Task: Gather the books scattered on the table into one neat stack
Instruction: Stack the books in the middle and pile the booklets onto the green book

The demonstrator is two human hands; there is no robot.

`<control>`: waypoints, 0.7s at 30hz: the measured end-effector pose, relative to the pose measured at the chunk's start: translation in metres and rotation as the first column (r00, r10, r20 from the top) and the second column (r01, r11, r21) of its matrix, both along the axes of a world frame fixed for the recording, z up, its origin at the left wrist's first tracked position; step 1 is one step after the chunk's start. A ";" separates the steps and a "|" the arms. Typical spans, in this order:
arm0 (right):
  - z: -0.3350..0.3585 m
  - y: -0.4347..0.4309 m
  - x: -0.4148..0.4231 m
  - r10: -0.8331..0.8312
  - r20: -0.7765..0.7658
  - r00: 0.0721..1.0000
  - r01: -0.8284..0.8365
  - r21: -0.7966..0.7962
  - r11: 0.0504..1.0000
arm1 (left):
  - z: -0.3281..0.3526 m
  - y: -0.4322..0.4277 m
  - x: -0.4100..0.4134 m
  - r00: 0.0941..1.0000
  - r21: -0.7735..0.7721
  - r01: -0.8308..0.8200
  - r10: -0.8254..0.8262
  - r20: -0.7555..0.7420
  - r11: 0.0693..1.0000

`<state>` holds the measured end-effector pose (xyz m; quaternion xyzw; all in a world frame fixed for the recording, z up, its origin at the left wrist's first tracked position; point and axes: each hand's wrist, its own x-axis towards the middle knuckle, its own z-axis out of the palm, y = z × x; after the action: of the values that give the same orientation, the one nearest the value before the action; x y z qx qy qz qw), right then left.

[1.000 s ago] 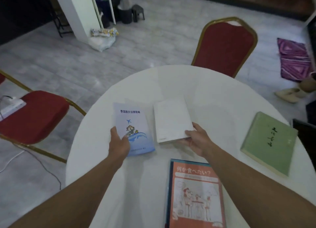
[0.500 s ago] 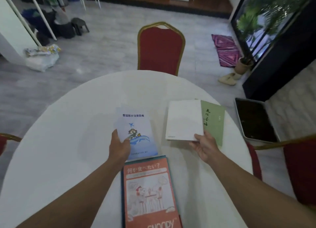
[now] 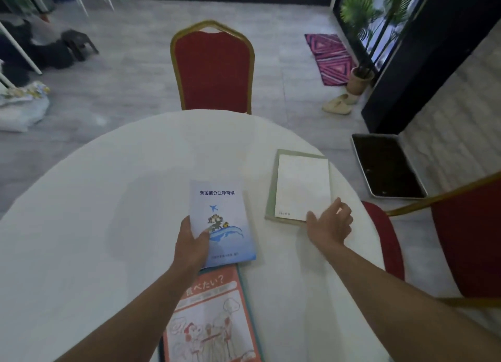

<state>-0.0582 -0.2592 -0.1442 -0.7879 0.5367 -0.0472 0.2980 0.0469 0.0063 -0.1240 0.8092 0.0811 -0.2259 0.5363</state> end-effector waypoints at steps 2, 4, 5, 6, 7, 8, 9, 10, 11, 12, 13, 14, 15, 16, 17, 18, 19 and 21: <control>-0.003 0.003 -0.001 0.238 -0.145 0.960 -0.245 -0.032 0.969 | -0.003 -0.001 0.002 1.000 0.016 0.002 -0.002 0.001 1.000; -0.011 0.002 -0.001 0.353 -0.208 0.912 -0.352 0.044 0.935 | -0.005 -0.002 0.003 1.000 0.029 0.012 -0.012 -0.004 1.000; -0.014 0.002 0.000 0.368 -0.214 0.905 -0.363 0.064 0.929 | -0.005 -0.003 0.003 1.000 0.030 0.019 -0.018 -0.006 0.999; -0.015 0.003 0.001 0.366 -0.209 0.907 -0.360 0.068 0.930 | -0.005 -0.003 0.003 1.000 0.031 0.026 -0.025 -0.009 0.999; -0.015 0.004 0.002 0.360 -0.201 0.911 -0.356 0.058 0.933 | -0.005 -0.004 0.004 0.999 0.034 0.031 -0.030 -0.011 0.999; -0.015 0.004 0.004 0.357 -0.200 0.913 -0.355 0.045 0.934 | -0.006 -0.005 0.004 0.999 0.038 0.036 -0.035 -0.014 0.999; -0.015 0.005 0.004 0.356 -0.201 0.913 -0.356 0.038 0.934 | -0.006 -0.005 0.005 0.999 0.042 0.039 -0.038 -0.018 0.998; -0.015 0.005 0.004 0.355 -0.203 0.912 -0.356 0.035 0.934 | -0.006 -0.006 0.005 0.999 0.047 0.041 -0.040 -0.022 0.998; -0.014 0.005 0.004 0.355 -0.206 0.912 -0.354 0.039 0.934 | -0.005 -0.007 0.005 0.999 0.049 0.043 -0.042 -0.029 0.998; -0.014 0.004 0.004 0.354 -0.209 0.911 -0.353 0.045 0.935 | -0.004 -0.009 0.006 0.998 0.050 0.048 -0.047 -0.030 0.998; -0.014 0.003 0.004 0.357 -0.212 0.910 -0.355 0.050 0.934 | -0.002 -0.011 0.006 0.998 0.050 0.054 -0.052 -0.025 0.997; -0.014 0.003 0.004 0.365 -0.217 0.905 -0.363 0.054 0.930 | 0.001 -0.014 0.006 0.998 0.043 0.061 -0.060 -0.017 0.997; -0.013 0.002 0.003 0.377 -0.223 0.899 -0.373 0.058 0.926 | 0.005 -0.018 0.008 0.998 0.031 0.069 -0.069 -0.008 0.997; -0.012 0.000 0.004 0.386 -0.222 0.895 -0.383 0.058 0.922 | 0.009 -0.023 0.009 0.997 0.020 0.078 -0.078 0.000 0.997; -0.011 -0.002 0.004 0.387 -0.201 0.900 -0.384 0.058 0.922 | 0.013 -0.030 0.011 0.996 0.009 0.089 -0.089 0.003 0.996; -0.010 -0.003 0.003 0.377 -0.164 0.911 -0.373 0.058 0.926 | 0.018 -0.037 0.013 0.995 -0.007 0.101 -0.101 0.004 0.995; -0.008 -0.005 0.003 0.355 -0.115 0.928 -0.351 0.058 0.935 | 0.021 -0.046 0.016 0.994 -0.028 0.113 -0.113 0.006 0.993; -0.003 -0.008 0.002 0.272 0.025 0.962 -0.273 0.075 0.959 | 0.028 -0.067 0.022 0.989 -0.067 0.147 -0.147 0.010 0.987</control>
<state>-0.0564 -0.2675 -0.1473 -0.8418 0.4224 0.0095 0.3359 0.0689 -0.0608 -0.0957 0.7948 0.0122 -0.2654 0.5456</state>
